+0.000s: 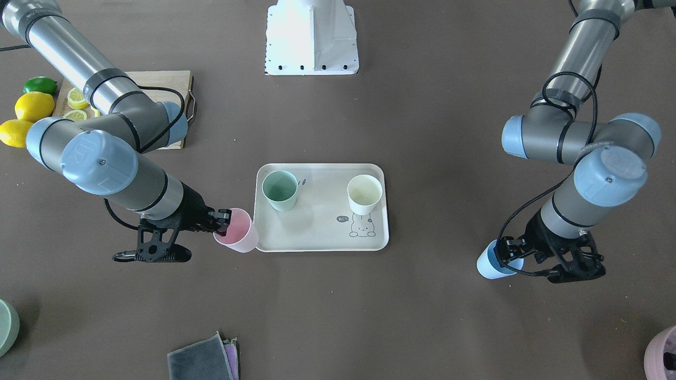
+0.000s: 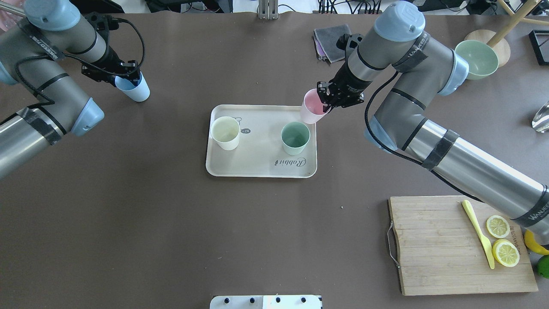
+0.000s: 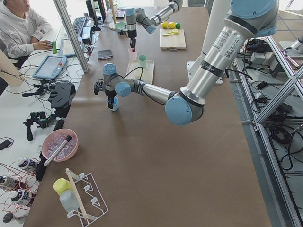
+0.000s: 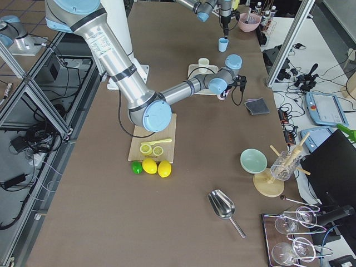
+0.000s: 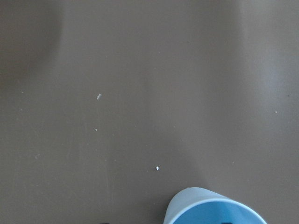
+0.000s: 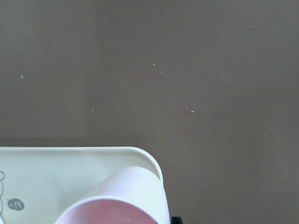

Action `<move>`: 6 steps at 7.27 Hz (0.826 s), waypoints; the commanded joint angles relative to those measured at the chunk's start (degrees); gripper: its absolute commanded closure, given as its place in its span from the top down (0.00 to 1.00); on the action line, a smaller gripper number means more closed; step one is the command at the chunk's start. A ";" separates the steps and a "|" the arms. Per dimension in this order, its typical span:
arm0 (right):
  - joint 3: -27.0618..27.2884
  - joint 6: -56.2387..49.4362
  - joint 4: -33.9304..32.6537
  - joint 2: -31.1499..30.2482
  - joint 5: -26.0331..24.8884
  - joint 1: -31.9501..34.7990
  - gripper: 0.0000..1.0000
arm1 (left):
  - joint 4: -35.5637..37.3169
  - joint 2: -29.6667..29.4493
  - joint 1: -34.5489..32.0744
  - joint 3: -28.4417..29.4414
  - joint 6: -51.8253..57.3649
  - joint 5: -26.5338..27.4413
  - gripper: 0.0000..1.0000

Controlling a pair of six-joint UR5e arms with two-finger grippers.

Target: Place all cups on tray

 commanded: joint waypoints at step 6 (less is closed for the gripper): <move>0.51 3.74 0.27 1.09 -3.81 -1.78 1.00 | 0.96 -8.64 8.51 -4.59 -17.90 0.28 0.00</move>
